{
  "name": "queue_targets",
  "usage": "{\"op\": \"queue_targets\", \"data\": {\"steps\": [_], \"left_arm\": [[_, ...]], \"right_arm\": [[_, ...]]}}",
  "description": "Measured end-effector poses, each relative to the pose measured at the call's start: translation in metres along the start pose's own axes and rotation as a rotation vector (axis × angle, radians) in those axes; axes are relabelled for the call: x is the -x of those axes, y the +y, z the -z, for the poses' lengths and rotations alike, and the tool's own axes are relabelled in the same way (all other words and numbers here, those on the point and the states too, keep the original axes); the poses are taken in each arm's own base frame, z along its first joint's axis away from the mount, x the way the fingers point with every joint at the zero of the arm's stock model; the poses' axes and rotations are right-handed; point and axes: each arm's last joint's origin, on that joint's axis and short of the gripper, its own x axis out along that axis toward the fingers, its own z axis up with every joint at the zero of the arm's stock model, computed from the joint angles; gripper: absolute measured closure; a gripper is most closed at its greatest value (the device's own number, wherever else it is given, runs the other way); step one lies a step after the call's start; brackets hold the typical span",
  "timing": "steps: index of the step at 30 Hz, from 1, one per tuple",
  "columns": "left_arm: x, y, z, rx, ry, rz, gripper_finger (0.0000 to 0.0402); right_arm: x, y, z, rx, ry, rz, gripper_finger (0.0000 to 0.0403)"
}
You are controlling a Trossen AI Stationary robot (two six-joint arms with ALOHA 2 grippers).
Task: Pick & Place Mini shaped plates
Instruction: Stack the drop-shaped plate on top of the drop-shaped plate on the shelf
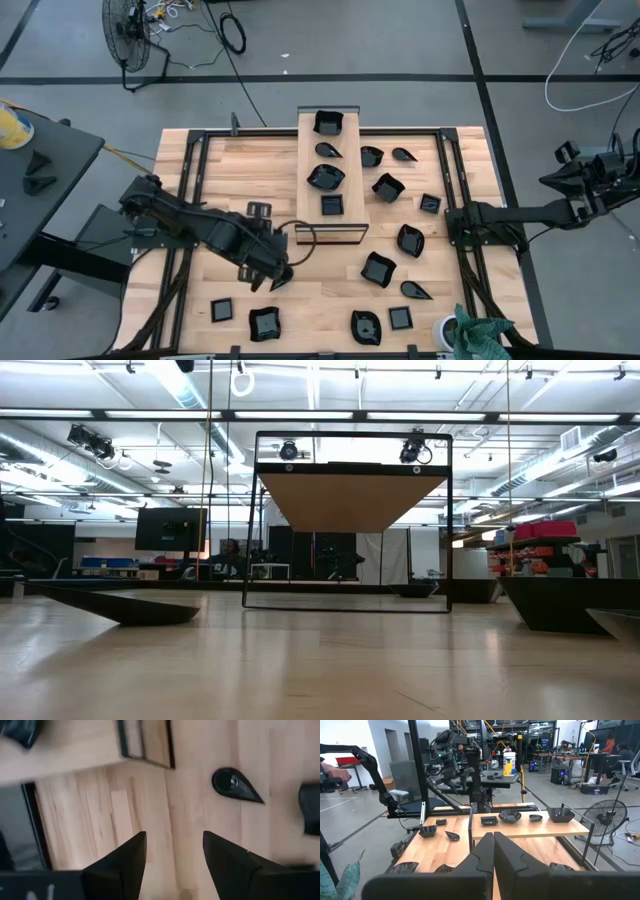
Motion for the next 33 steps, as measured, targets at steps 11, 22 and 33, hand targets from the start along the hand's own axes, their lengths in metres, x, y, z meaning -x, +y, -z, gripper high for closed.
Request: {"op": "queue_targets", "data": {"steps": [11, 22, 33], "left_arm": [[-0.009, 0.006, -0.027, -0.236, -0.22, 0.008, 0.0216], [-0.002, 0.013, -0.055, -0.036, -0.493, 0.121, 0.0216], [-0.008, 0.02, -0.066, -0.152, -0.542, -0.015, 0.0216]], "right_arm": [[0.0, 0.0, 0.0, 0.0, 0.0, 0.0, 0.0392], [0.0, 0.0, 0.0, 0.0, 0.0, 0.0, 0.0392], [0.0, 0.0, 0.0, 0.0, 0.0, 0.0, 0.0392]]}}
